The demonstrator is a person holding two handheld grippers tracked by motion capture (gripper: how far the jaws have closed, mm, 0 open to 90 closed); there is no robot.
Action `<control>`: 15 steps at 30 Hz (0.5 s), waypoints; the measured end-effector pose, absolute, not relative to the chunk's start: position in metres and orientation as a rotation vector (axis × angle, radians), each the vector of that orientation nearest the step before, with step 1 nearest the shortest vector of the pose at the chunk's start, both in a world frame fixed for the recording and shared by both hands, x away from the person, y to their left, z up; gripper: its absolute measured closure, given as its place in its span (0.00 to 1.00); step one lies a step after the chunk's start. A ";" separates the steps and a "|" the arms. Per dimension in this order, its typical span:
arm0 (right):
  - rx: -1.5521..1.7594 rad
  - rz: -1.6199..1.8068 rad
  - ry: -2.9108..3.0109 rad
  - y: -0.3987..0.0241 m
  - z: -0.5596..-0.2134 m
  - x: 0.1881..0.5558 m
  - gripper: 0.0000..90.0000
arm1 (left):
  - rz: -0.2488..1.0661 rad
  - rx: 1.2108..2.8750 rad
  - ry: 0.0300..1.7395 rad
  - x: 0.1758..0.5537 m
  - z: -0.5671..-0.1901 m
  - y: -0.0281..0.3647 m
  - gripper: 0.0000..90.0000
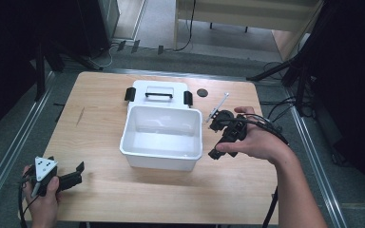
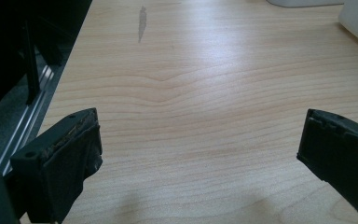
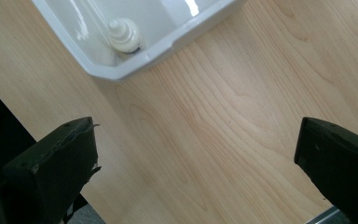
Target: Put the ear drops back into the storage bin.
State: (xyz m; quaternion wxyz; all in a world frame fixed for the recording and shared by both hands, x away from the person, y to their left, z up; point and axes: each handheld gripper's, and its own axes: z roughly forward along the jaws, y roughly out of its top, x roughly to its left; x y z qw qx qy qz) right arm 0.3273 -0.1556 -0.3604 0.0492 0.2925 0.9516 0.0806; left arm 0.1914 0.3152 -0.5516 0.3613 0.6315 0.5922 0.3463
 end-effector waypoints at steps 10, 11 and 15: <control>0.985 0.230 2.846 -0.186 -0.381 0.326 0.00 | 0.894 1.627 1.523 0.191 -0.552 0.315 0.00; 0.999 0.231 2.843 -0.190 -0.383 0.325 0.00 | 0.894 1.628 1.523 0.191 -0.552 0.315 0.00; 1.021 0.236 2.828 -0.201 -0.394 0.325 0.00 | 0.896 1.629 1.523 0.191 -0.552 0.315 0.00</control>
